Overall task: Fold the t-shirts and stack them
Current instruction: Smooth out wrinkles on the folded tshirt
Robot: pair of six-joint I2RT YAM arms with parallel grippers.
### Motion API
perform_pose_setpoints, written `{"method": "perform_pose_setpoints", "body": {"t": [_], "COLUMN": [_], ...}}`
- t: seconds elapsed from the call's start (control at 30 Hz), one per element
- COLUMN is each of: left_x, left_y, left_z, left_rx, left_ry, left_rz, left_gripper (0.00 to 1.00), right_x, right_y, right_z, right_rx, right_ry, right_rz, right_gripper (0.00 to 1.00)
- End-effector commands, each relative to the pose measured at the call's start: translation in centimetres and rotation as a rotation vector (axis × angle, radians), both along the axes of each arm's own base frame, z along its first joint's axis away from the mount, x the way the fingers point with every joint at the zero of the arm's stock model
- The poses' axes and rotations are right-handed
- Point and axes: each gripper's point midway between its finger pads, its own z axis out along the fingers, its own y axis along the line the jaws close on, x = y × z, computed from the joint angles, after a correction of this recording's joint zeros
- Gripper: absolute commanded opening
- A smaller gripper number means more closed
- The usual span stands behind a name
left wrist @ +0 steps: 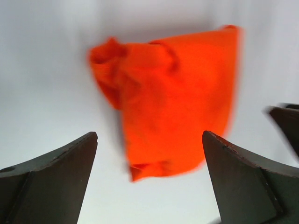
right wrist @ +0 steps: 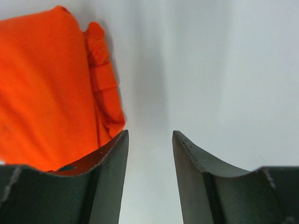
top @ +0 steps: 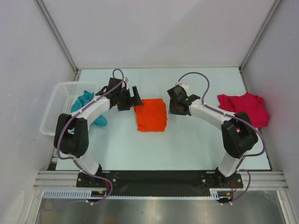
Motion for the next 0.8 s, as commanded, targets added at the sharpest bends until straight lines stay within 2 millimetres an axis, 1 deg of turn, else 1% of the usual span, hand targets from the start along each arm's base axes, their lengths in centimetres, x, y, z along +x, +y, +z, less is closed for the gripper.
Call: {"method": "perform_pose_setpoints", "body": {"t": [0.0, 0.03, 0.07, 0.13, 0.17, 0.2, 0.23, 0.27, 0.3, 0.33, 0.37, 0.4, 0.43, 0.47, 0.5, 0.57, 0.6, 0.63, 0.67, 0.77], "left_x": [-1.6, -1.6, -2.0, -2.4, -2.4, -2.2, -2.2, -2.0, -1.5, -0.7, 0.2, 0.6, 0.5, 0.4, 0.4, 0.5, 0.6, 0.6, 0.6, 0.2], "left_y": [-4.7, -4.7, -5.1, -5.4, -5.2, -4.9, -4.7, -4.2, -3.8, -3.1, -1.8, -1.0, -0.7, -0.7, -0.6, -0.5, -0.4, -0.4, -0.4, -0.4], "left_z": [7.7, 8.5, 10.5, 12.3, 13.4, 13.8, 14.1, 14.2, 13.9, 12.6, 11.0, 9.9, 9.2, 8.6, 8.1, 6.5, 5.9, 5.2, 4.4, 2.8], "left_rx": [-0.454, -0.45, -0.504, -0.596, -0.649, -0.669, -0.728, -0.8, -0.822, -0.798, -0.713, -0.613, -0.583, -0.582, -0.58, -0.569, -0.568, -0.567, -0.565, -0.568], "left_ry": [0.041, 0.034, 0.041, 0.078, 0.081, 0.079, 0.119, 0.103, 0.12, 0.121, 0.144, 0.095, 0.114, 0.125, 0.129, 0.145, 0.153, 0.162, 0.178, 0.195], "left_rz": [-0.143, -0.171, -0.221, -0.26, -0.283, -0.288, -0.27, -0.298, -0.262, -0.227, -0.127, -0.146, -0.133, -0.13, -0.12, -0.1, -0.091, -0.089, -0.083, -0.072], "left_gripper": [0.99, 1.0, 1.0, 0.99, 0.99, 0.99, 1.0, 0.99, 0.99, 0.99, 1.0, 1.0, 0.99, 0.99, 1.0, 0.99, 1.0, 1.0, 1.0, 0.99], "right_x": [0.7, 0.3, 0.7, 0.7, 0.8, 0.9, 0.3, 1.2, 1.4, 1.6, 2.0, 2.3, 2.2, 2.5, 2.6, 3.1, 3.4, 3.5, 3.6, 3.7], "right_y": [1.3, 1.3, 1.7, 1.5, 1.3, 1.2, 2.2, 1.3, 1.4, 2.2, 1.6, 1.6, 1.4, 1.8, 2.0, 2.1, 2.2, 2.2, 2.3, 2.7], "right_z": [4.3, 4.1, 5.9, 7.1, 8.2, 8.6, 9.4, 9.8, 10.3, 12.2, 12.0, 12.1, 11.0, 11.6, 10.9, 10.2, 9.2, 8.8, 8.3, 6.8], "right_rx": [0.231, 0.317, 0.4, 0.494, 0.518, 0.538, 0.631, 0.715, 0.8, 0.944, 0.956, 0.933, 0.874, 0.843, 0.845, 0.861, 0.862, 0.862, 0.862, 0.855], "right_ry": [-0.079, -0.035, -0.068, -0.068, -0.093, -0.092, -0.054, -0.079, -0.078, -0.091, -0.09, -0.096, -0.062, -0.085, -0.063, -0.049, -0.023, -0.019, -0.008, 0.018], "right_rz": [0.029, 0.049, 0.073, 0.078, 0.087, 0.089, 0.131, 0.119, 0.128, 0.162, 0.147, 0.152, 0.118, 0.152, 0.156, 0.153, 0.149, 0.147, 0.14, 0.132], "right_gripper": [0.48, 0.49, 0.48, 0.48, 0.48, 0.49, 0.49, 0.49, 0.49, 0.5, 0.52, 0.53, 0.53, 0.53, 0.54, 0.55, 0.55, 0.55, 0.55, 0.55]}}
